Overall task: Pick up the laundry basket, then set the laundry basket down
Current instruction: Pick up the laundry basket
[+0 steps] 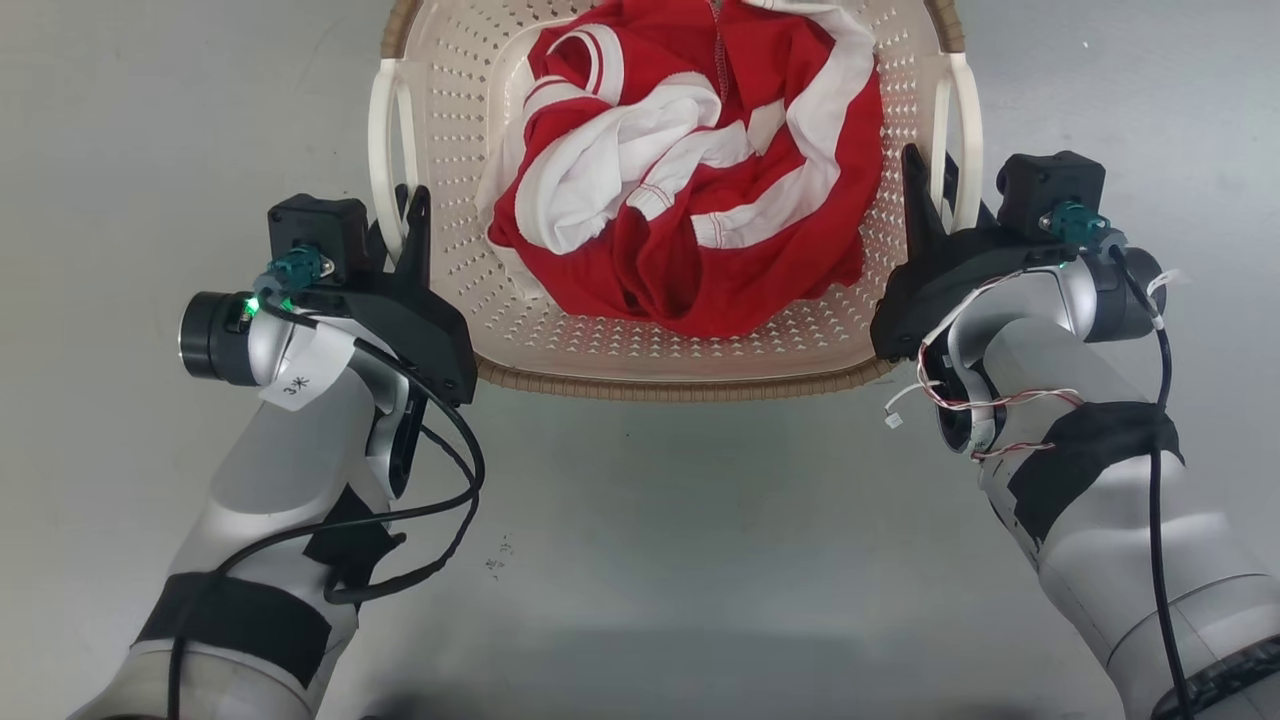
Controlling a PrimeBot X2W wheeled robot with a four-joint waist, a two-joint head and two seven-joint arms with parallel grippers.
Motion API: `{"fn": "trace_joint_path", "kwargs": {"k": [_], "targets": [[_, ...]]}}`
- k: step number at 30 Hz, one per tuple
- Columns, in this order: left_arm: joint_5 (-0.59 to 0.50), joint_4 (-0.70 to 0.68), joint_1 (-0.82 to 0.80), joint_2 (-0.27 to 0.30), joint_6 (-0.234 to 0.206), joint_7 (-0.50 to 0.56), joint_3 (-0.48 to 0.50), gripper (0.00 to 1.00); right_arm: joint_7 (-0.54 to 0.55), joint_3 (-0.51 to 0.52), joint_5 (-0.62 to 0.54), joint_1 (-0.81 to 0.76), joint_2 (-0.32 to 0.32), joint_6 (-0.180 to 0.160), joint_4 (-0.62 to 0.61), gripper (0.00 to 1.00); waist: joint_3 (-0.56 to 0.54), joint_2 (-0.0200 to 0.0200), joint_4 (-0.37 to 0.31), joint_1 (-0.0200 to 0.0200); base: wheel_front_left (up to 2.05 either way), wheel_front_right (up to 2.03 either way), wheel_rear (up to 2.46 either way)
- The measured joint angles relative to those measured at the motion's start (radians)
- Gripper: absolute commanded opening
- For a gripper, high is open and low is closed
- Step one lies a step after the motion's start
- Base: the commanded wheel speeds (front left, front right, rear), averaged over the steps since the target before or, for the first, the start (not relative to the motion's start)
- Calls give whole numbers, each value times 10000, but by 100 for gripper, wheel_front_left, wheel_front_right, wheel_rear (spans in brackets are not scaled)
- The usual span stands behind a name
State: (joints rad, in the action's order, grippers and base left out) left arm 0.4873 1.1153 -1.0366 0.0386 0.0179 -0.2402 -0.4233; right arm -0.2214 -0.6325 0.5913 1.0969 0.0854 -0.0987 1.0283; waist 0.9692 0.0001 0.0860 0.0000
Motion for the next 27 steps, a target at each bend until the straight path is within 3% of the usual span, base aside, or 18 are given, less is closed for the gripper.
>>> {"fn": "trace_joint_path", "kwargs": {"k": [16, 27], "targets": [[602, 119, 439, -54, -50, 13, -723, 0, -59, -368, 614, -355, -10, -25, 516, 0, -938, -1, 12, 0, 0, 0, 0], [949, 370, 1295, -86, -48, 35, -1202, 0, -88, -792, 1197, -1336, -79, -25, 694, 0, -2186, -1, 74, -1, 0, 0, 0]]}}
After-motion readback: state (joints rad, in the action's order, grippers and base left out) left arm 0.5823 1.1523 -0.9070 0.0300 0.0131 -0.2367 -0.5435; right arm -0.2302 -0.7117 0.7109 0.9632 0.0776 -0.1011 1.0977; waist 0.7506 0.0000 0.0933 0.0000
